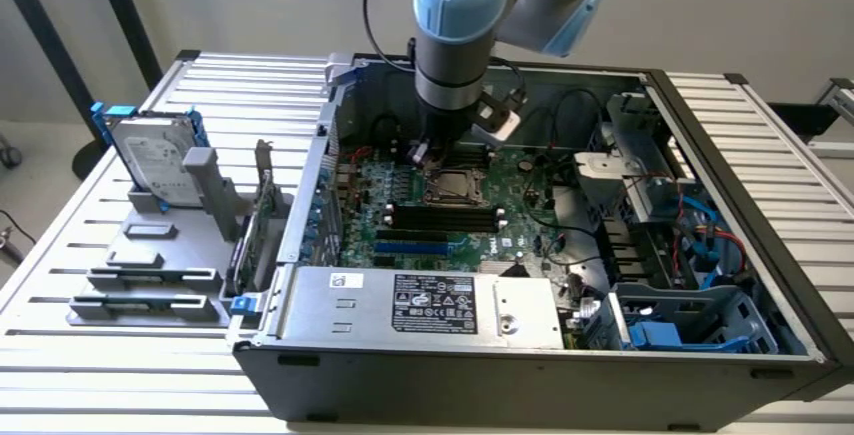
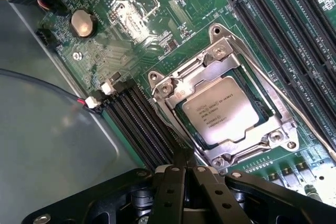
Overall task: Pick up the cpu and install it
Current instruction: 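Install the first cpu locking lever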
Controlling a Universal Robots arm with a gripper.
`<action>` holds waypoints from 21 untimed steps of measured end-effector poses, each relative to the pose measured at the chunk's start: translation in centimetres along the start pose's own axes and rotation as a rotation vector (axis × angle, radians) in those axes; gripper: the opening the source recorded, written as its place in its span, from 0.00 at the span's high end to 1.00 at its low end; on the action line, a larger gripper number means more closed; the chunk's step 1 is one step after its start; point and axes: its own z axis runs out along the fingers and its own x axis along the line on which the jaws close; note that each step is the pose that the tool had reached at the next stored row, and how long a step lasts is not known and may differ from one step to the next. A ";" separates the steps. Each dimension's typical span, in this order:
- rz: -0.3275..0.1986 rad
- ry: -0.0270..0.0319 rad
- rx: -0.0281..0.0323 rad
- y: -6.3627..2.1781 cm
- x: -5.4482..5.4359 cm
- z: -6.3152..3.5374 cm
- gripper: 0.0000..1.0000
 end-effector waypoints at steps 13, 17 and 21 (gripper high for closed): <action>0.003 -0.0099 0.0058 0.94 0.6 0.28 0.89; 0.004 -0.0120 0.0077 1.34 0.9 0.36 0.89; 0.006 -0.0147 0.0108 1.75 1.2 0.40 0.89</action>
